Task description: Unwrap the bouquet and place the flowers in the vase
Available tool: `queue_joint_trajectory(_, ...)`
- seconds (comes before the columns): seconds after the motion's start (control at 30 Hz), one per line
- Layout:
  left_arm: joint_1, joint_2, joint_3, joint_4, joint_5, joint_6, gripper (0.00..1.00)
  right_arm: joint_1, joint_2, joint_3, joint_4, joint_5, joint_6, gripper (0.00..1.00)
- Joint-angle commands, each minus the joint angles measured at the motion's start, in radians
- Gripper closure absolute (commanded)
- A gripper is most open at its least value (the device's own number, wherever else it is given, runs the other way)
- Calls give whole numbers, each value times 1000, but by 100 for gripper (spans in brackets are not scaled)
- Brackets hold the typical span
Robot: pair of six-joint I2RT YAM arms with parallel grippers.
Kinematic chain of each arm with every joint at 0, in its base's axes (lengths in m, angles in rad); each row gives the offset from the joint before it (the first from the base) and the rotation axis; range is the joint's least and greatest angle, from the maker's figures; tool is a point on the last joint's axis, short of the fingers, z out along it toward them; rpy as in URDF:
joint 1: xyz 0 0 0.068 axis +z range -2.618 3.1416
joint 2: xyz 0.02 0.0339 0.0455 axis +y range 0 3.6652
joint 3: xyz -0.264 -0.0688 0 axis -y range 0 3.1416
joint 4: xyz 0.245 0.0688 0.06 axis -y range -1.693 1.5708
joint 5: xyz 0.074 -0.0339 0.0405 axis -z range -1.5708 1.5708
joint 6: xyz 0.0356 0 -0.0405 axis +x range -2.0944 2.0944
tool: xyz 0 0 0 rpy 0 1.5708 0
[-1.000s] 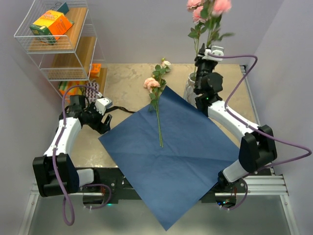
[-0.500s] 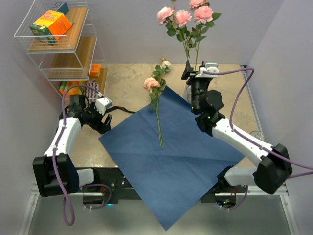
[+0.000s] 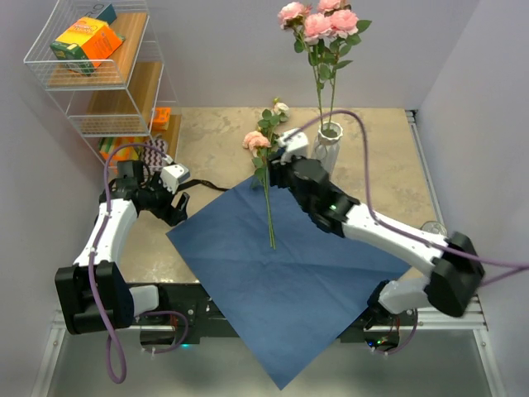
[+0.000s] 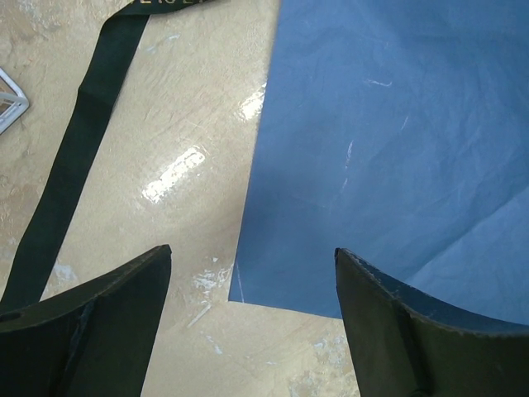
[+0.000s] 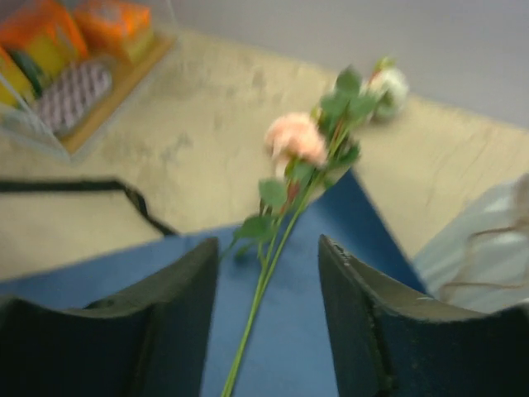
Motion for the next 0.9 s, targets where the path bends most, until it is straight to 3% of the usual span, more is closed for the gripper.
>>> queue_joint_trajectory(0.0, 9, -27, 11, 17, 13, -14, 15, 2, 284, 251, -393, -91, 127, 50)
queue_joint_trajectory(0.07, 9, -28, 9, 14, 11, -14, 15, 0, 402, 342, -451, -81, 143, 61)
queue_joint_trajectory(0.3, 9, -40, 9, 14, -7, -5, 15, -26, 576, 448, -470, -117, 230, 70)
queue_joint_trajectory(0.87, 17, -31, 9, 17, -13, 5, 15, -95, 778, 493, -427, -140, 249, 71)
